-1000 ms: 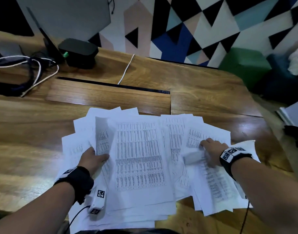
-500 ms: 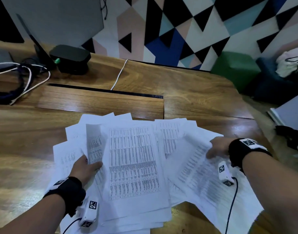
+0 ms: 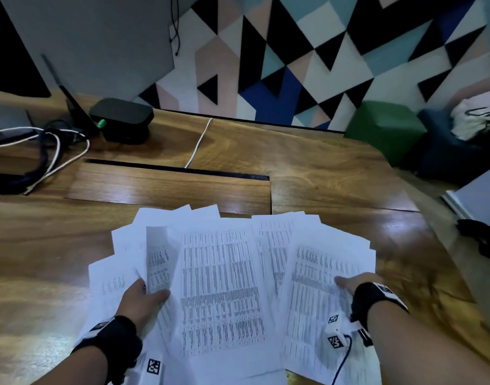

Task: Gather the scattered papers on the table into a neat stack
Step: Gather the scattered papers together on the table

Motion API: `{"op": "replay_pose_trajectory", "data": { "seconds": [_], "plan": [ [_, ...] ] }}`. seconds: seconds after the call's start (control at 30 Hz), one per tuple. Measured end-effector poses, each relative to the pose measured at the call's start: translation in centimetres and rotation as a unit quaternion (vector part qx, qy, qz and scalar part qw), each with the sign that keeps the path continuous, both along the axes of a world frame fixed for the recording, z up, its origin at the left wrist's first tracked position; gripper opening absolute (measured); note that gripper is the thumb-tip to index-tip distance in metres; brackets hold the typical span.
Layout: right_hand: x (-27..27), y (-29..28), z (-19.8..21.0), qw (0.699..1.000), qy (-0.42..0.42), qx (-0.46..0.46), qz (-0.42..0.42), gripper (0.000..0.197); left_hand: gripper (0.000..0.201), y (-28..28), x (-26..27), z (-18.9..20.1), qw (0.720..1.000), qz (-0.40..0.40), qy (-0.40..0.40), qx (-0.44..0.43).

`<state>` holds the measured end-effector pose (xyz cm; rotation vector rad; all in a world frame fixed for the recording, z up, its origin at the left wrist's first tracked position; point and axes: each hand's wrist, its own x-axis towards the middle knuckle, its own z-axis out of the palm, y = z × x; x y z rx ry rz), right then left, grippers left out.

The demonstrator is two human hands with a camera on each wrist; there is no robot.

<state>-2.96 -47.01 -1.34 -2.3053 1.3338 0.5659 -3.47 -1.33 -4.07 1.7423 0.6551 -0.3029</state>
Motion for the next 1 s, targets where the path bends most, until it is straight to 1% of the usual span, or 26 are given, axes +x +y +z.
{"op": "replay_pose_trajectory", "data": {
  "seconds": [0.13, 0.17, 0.23, 0.27, 0.33, 0.4, 0.43, 0.5, 0.57, 0.6, 0.63, 0.7, 0.73, 0.8, 0.83, 0.87, 0.9, 0.93, 0.97, 1.0],
  "plan": [
    [0.5, 0.8, 0.5, 0.998, -0.031, 0.046, -0.03, 0.054, 0.012, -0.4, 0.1, 0.6, 1.0, -0.002, -0.008, -0.014],
    [0.7, 1.0, 0.6, 0.997, -0.035, 0.061, -0.035, 0.048, 0.012, -0.3, 0.1, 0.5, 1.0, -0.005, -0.006, -0.015],
    [1.0, 1.2, 1.1, 0.994, -0.066, 0.081, -0.037, 0.03, 0.013, -0.1, 0.2, 0.3, 1.0, -0.007, 0.001, -0.022],
    [1.2, 1.2, 1.4, 0.991, -0.09, 0.09, -0.039, 0.023, 0.015, -0.1, 0.3, 0.3, 1.0, -0.01, 0.007, -0.026],
    [1.5, 0.8, 2.4, 0.978, -0.176, 0.1, -0.041, 0.019, 0.017, 0.1, 0.5, 0.4, 0.999, -0.022, 0.017, -0.036],
    [1.9, 0.9, 4.9, 0.955, -0.272, 0.117, -0.018, 0.017, 0.016, 0.2, 0.8, 0.7, 0.998, -0.027, 0.024, -0.05],
    [1.9, 1.6, 6.6, 0.939, -0.313, 0.145, -0.002, 0.014, 0.016, 0.4, 0.8, 0.8, 0.997, -0.026, 0.03, -0.061],
    [1.9, 3.9, 10.4, 0.893, -0.373, 0.249, 0.046, 0.014, 0.019, 0.9, 1.1, 0.6, 0.994, -0.014, 0.044, -0.097],
    [2.1, 6.6, 13.5, 0.84, -0.399, 0.36, 0.081, 0.019, 0.027, 1.6, 1.4, 0.4, 0.99, 0.0, 0.061, -0.127],
    [2.3, 7.8, 14.3, 0.82, -0.402, 0.399, 0.083, 0.021, 0.033, 1.8, 1.5, 0.2, 0.989, 0.003, 0.07, -0.134],
    [2.5, 8.9, 14.9, 0.801, -0.403, 0.436, 0.072, 0.022, 0.035, 2.0, 1.5, -0.1, 0.987, 0.0, 0.075, -0.142],
    [3.1, 10.3, 15.2, 0.766, -0.409, 0.495, 0.023, 0.023, 0.032, 2.0, 1.6, 0.2, 0.985, -0.004, 0.083, -0.152],
    [3.2, 10.7, 15.2, 0.743, -0.409, 0.53, -0.003, 0.028, 0.031, 2.0, 1.8, 0.1, 0.984, 0.0, 0.082, -0.156],
    [3.4, 11.0, 14.6, 0.687, -0.402, 0.604, -0.035, 0.05, 0.032, 1.8, 1.9, 0.6, 0.985, -0.014, 0.08, -0.153],
    [3.5, 11.2, 14.1, 0.672, -0.399, 0.622, -0.043, 0.06, 0.03, 1.5, 1.9, 0.8, 0.985, -0.027, 0.068, -0.153],
    [3.6, 11.6, 13.1, 0.675, -0.399, 0.618, -0.053, 0.06, 0.025, 1.2, 1.7, 1.3, 0.987, -0.034, 0.058, -0.148],
    [3.8, 12.4, 12.0, 0.707, -0.404, 0.577, -0.057, 0.051, 0.018, 1.0, 1.7, 1.7, 0.987, -0.034, 0.05, -0.146],
    [4.1, 13.3, 10.6, 0.765, -0.405, 0.5, -0.035, 0.038, 0.012, 0.7, 1.8, 2.5, 0.986, -0.029, 0.046, -0.155],
    [4.3, 14.3, 9.1, 0.833, -0.394, 0.388, 0.026, 0.027, 0.012, 0.7, 2.1, 2.7, 0.985, -0.031, 0.043, -0.162],
    [4.4, 15.2, 7.4, 0.884, -0.363, 0.274, 0.111, 0.02, 0.022, 0.7, 2.6, 2.8, 0.985, -0.027, 0.052, -0.161]
  ]
}}
